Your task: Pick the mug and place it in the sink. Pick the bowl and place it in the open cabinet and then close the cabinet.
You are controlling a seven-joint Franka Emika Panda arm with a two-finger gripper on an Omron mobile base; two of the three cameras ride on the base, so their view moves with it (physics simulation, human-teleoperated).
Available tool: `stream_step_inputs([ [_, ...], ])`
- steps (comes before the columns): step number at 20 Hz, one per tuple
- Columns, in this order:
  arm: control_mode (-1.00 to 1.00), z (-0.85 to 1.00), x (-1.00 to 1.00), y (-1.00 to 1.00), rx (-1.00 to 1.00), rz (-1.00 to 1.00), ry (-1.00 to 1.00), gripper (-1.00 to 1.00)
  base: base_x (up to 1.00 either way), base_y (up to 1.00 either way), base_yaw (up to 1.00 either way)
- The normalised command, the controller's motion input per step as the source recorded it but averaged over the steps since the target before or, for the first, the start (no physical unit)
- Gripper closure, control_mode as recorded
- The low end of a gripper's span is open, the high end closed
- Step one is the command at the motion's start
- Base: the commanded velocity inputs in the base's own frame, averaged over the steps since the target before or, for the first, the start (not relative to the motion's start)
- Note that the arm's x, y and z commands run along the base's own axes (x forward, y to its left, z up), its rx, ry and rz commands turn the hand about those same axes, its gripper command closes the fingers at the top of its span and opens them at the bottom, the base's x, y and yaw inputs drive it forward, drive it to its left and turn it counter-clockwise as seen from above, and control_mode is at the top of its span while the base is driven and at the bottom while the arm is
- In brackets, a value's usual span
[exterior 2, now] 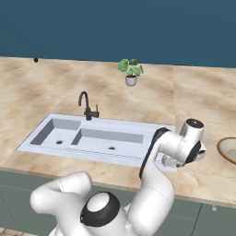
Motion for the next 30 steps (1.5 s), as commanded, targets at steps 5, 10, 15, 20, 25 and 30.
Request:
stream_step_inputs([
  [5,-1.00,0.52,0.00,0.73,-0.08,0.36,0.04,1.00,0.00,0.00,0.00],
  [10,-1.00,0.13,0.04,0.26,-0.06,0.49,0.00,1.00,0.00,0.00,0.00],
  [15,-1.00,0.00,0.30,0.32,-0.02,0.45,-0.01,1.00,0.00,0.00,0.00],
  [20,-1.00,0.04,0.66,0.25,0.00,0.39,-0.02,1.00,0.00,0.00,0.00],
  [25,-1.00,0.29,0.67,0.25,-0.02,0.24,0.10,1.00,0.00,0.00,0.00],
  [30,-1.00,0.19,0.55,0.18,-0.01,0.17,0.15,1.00,0.00,0.00,0.00],
])
